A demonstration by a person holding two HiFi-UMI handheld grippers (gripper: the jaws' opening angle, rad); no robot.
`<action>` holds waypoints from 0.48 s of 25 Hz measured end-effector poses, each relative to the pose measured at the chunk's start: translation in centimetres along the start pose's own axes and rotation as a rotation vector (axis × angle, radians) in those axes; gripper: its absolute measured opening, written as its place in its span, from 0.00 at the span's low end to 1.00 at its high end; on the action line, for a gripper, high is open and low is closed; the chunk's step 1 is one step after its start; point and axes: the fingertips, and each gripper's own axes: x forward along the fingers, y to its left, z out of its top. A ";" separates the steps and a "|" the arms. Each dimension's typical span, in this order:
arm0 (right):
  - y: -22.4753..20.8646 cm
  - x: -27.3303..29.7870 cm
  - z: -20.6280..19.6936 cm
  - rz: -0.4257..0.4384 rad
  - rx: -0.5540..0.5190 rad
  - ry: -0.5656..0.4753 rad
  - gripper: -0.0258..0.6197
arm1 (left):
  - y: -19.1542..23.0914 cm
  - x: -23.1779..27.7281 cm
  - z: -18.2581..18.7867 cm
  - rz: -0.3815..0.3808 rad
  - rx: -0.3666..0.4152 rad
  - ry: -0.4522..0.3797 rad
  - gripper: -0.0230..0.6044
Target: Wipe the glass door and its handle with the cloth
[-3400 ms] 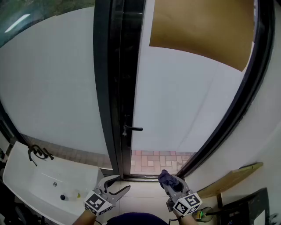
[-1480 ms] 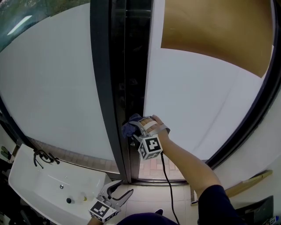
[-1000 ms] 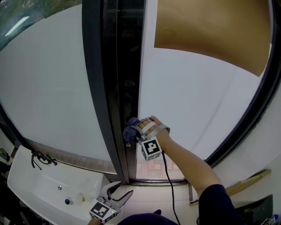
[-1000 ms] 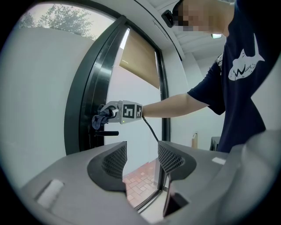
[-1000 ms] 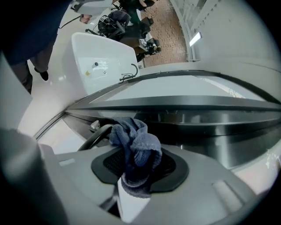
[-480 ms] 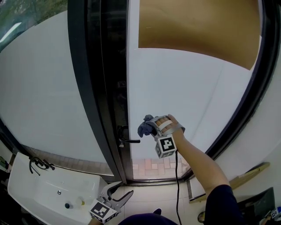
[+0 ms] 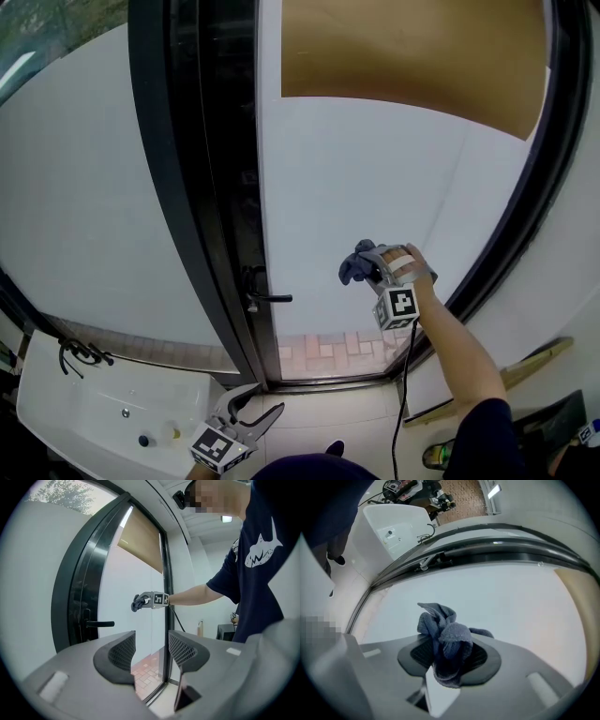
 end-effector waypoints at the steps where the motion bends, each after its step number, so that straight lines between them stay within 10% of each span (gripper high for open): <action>1: 0.1 -0.3 -1.1 -0.004 0.015 0.018 0.26 | 0.1 -0.1 0.0 0.002 -0.002 0.005 0.38; 7: 0.4 -1.5 -3.7 -0.024 0.136 0.086 0.26 | 0.2 -0.9 0.4 0.008 -0.014 -0.003 0.38; 12: -0.7 -1.0 3.4 -0.050 0.195 -0.064 0.26 | 0.4 -1.6 0.1 0.026 -0.011 -0.001 0.38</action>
